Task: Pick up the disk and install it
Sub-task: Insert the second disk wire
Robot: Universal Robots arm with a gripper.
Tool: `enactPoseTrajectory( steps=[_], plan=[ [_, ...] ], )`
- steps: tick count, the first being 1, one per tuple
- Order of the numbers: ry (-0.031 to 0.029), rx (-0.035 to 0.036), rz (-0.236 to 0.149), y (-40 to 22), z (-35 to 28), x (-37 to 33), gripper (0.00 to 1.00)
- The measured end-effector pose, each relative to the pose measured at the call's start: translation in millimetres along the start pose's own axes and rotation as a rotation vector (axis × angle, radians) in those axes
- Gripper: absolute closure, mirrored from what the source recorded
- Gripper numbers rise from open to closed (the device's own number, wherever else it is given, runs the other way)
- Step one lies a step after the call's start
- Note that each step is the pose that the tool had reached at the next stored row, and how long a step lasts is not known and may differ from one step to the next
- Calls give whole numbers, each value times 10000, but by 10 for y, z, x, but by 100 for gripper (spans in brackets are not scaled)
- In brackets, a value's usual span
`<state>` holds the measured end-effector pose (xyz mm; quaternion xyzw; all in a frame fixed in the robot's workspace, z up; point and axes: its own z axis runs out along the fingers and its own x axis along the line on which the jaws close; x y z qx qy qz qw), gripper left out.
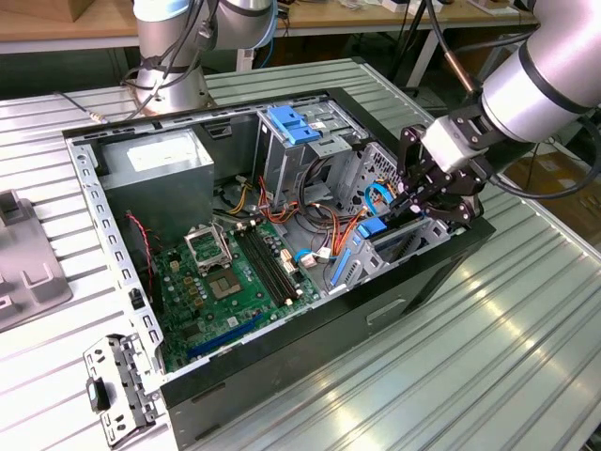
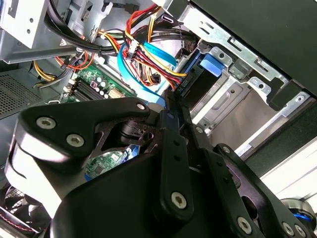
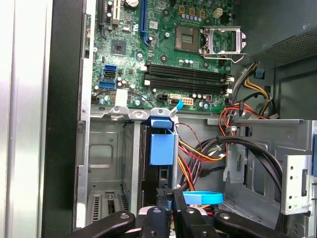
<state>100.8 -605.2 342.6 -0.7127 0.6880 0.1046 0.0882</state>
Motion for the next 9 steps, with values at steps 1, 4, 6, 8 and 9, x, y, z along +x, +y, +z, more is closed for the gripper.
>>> enactPoseTrajectory(
  steps=[1,4,6,8,9],
  plan=[
    [-9,0,0,0,2,1,84],
    [-36,1,-1,0,14,7,84],
    [-45,1,-1,1,20,23,84],
    [-44,1,-2,5,17,37,84],
    [-44,1,-2,6,15,44,84]
  ],
)
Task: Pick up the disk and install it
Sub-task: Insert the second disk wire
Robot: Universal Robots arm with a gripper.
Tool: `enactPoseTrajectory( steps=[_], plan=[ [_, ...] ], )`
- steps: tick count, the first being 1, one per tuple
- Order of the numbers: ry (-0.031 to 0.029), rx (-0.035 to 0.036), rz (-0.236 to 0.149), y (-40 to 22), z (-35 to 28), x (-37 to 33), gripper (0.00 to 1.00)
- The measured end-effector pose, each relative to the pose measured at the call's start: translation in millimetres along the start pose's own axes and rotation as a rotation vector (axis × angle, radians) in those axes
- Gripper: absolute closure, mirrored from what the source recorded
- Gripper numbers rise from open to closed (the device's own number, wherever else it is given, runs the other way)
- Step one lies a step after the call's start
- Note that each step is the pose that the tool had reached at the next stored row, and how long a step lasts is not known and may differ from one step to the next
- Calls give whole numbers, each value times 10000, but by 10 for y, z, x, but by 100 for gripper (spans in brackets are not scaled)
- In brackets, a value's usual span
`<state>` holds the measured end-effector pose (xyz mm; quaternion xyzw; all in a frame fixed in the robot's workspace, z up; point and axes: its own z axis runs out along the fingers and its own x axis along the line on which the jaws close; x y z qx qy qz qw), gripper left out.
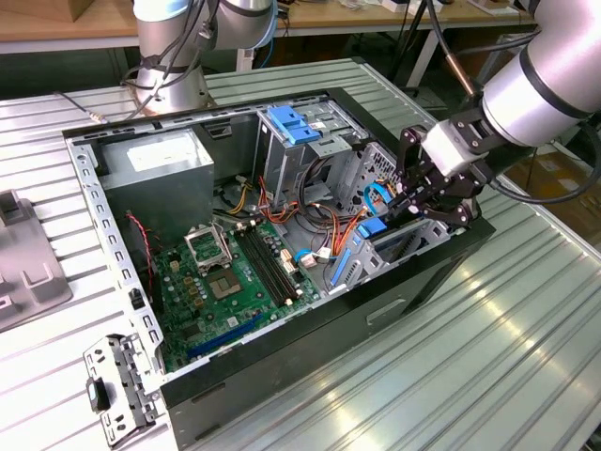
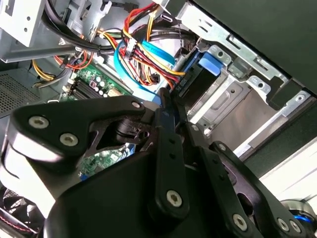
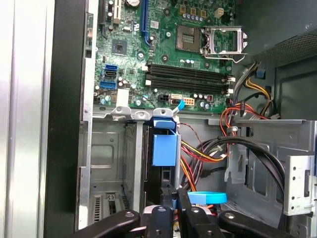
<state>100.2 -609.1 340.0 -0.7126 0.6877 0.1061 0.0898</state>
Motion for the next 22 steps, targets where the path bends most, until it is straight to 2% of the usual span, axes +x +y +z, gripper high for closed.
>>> enactPoseTrajectory(
  steps=[4,11,19,22],
  plan=[
    [0,0,0,1,-3,7,84],
    [0,-2,2,-40,-24,2,84],
    [-3,-5,2,-42,12,13,84],
    [1,-6,2,-42,4,12,84]
  ],
)
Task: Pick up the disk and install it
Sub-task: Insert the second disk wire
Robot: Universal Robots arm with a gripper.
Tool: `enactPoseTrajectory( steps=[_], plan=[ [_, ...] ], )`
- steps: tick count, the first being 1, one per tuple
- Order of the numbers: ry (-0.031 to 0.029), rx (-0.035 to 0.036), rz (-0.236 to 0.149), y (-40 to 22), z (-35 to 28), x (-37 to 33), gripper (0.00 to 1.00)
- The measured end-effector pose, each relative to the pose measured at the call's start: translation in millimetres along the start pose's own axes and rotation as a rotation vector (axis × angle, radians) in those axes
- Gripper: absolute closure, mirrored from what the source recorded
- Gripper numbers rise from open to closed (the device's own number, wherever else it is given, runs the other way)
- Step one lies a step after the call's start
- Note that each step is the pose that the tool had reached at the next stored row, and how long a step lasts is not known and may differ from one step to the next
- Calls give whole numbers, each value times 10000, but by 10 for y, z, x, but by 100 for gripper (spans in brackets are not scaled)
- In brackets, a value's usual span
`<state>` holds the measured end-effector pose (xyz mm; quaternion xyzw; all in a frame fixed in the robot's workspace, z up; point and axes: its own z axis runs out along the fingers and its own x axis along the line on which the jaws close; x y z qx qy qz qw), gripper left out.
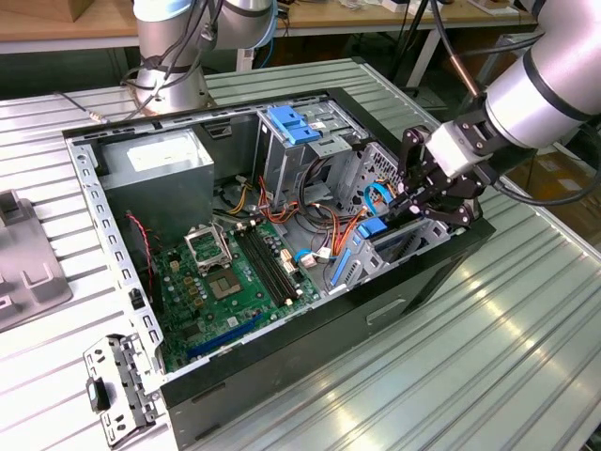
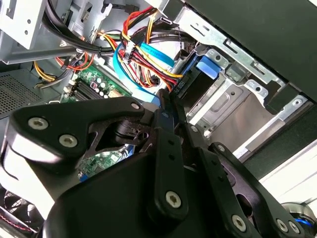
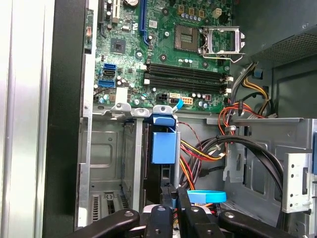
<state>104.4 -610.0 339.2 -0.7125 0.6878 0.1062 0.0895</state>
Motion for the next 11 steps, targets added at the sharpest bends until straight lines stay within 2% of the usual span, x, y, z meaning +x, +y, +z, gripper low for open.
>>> enactPoseTrajectory(
  steps=[5,11],
  plan=[
    [-2,0,0,0,-51,-15,84],
    [2,-1,0,-3,-42,-13,84]
  ],
)
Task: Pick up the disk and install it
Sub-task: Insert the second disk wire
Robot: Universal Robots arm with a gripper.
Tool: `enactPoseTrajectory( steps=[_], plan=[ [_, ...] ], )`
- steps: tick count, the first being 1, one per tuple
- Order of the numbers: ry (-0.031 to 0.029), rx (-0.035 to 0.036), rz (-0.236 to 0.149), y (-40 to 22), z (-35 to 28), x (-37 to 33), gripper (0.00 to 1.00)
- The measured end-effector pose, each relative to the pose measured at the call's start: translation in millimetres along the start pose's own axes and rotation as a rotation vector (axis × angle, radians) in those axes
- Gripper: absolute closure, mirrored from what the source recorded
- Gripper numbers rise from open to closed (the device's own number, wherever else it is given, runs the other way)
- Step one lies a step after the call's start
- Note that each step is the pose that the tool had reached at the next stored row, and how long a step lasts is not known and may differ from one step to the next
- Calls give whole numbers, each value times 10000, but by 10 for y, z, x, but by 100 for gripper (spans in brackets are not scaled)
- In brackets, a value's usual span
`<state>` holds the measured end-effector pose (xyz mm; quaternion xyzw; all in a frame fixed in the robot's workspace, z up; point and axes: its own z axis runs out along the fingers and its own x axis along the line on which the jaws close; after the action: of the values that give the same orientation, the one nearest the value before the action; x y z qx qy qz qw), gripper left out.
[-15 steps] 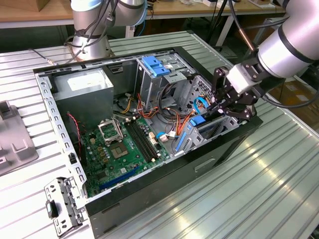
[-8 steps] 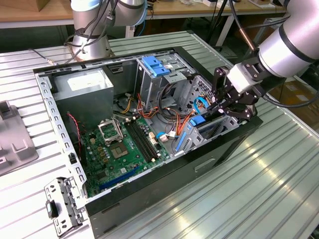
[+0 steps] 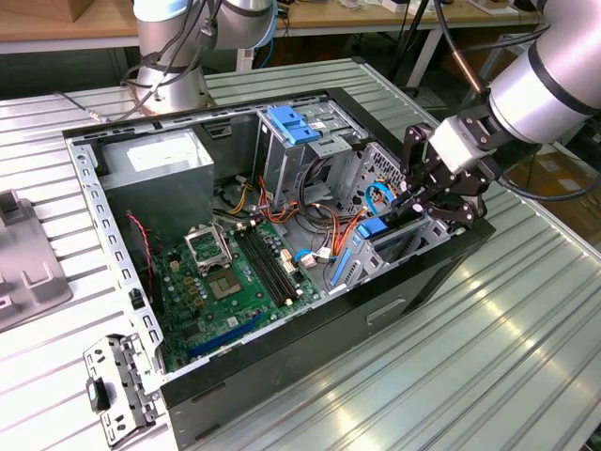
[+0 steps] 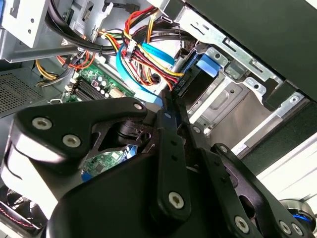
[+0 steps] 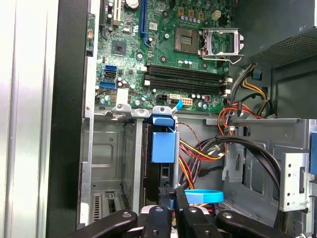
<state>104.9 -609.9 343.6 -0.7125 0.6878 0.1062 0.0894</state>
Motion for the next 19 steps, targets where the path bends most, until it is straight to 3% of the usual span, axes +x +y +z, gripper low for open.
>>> enactPoseTrajectory(
  steps=[1,2,4,11,15,19],
  plan=[
    [33,-2,1,0,4,1,84],
    [135,-5,3,-1,6,2,84],
    [235,-8,6,-1,10,-2,84],
    [259,-9,7,-2,26,-51,84],
    [463,-15,13,-3,25,-53,84],
    [465,-15,13,-4,35,-81,84]
  ],
)
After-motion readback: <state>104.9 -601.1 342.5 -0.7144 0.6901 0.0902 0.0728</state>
